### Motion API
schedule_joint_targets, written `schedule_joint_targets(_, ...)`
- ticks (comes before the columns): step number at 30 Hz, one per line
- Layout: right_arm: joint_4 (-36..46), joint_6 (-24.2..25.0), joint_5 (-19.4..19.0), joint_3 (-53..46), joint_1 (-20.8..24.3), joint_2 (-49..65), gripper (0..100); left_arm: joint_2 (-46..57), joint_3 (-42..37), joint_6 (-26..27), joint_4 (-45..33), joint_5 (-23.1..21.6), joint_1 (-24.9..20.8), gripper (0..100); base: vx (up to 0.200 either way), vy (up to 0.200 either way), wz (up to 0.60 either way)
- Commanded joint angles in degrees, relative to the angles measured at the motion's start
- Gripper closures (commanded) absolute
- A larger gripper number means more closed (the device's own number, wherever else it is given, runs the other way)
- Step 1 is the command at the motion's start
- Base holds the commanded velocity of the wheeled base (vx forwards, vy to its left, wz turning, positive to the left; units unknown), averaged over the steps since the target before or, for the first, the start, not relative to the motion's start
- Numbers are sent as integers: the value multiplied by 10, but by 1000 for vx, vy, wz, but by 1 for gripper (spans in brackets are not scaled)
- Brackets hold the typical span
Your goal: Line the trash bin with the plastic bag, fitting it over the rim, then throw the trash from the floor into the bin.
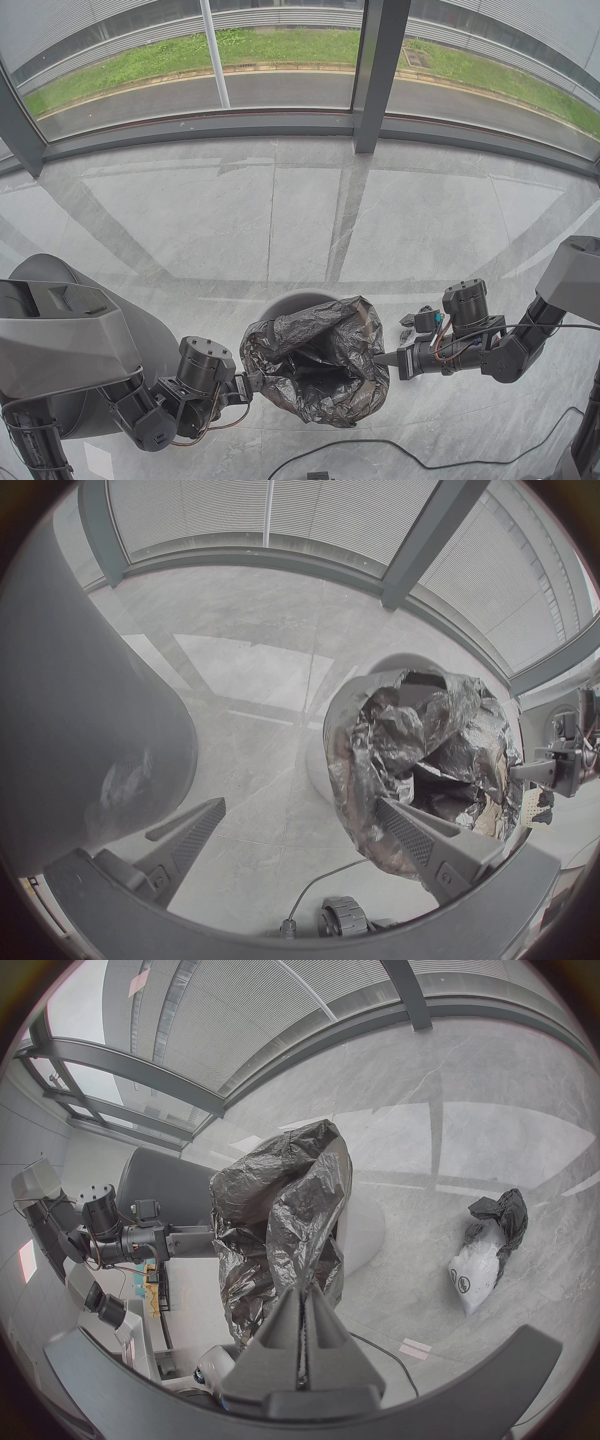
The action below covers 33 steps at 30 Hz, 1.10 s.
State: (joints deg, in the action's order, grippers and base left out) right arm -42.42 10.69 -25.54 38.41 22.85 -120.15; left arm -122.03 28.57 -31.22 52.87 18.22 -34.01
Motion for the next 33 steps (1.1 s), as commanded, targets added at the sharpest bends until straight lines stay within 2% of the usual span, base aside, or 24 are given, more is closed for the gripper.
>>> schedule_joint_targets(1,-4,1,1,4,-2,1,100,14,3,1,0,0,8,0,0,0,0)
schedule_joint_targets(7,-5,1,35,21,-3,-18,100,14,7,0,0,-1,14,0,0,0,0)
schedule_joint_targets(14,-20,2,37,21,-6,-21,100,39,9,-2,0,-6,17,0,0,0,0)
schedule_joint_targets(20,-20,2,37,21,-13,-18,100,103,-4,-2,-1,-35,16,0,0,0,0)
schedule_joint_targets(22,-20,2,37,22,-14,-19,100,141,-17,-2,-1,-87,12,0,0,0,0)
schedule_joint_targets(24,-24,2,38,23,-13,-20,100,137,-17,-2,-1,-114,9,0,0,0,0)
schedule_joint_targets(27,-28,2,38,22,-14,-20,100,111,-6,2,0,-118,5,0,0,0,0)
schedule_joint_targets(31,-28,2,37,21,-14,-22,100,67,40,42,6,-115,5,0,0,0,0)
schedule_joint_targets(33,-28,2,37,21,-13,-22,100,44,81,105,6,-113,5,0,0,0,0)
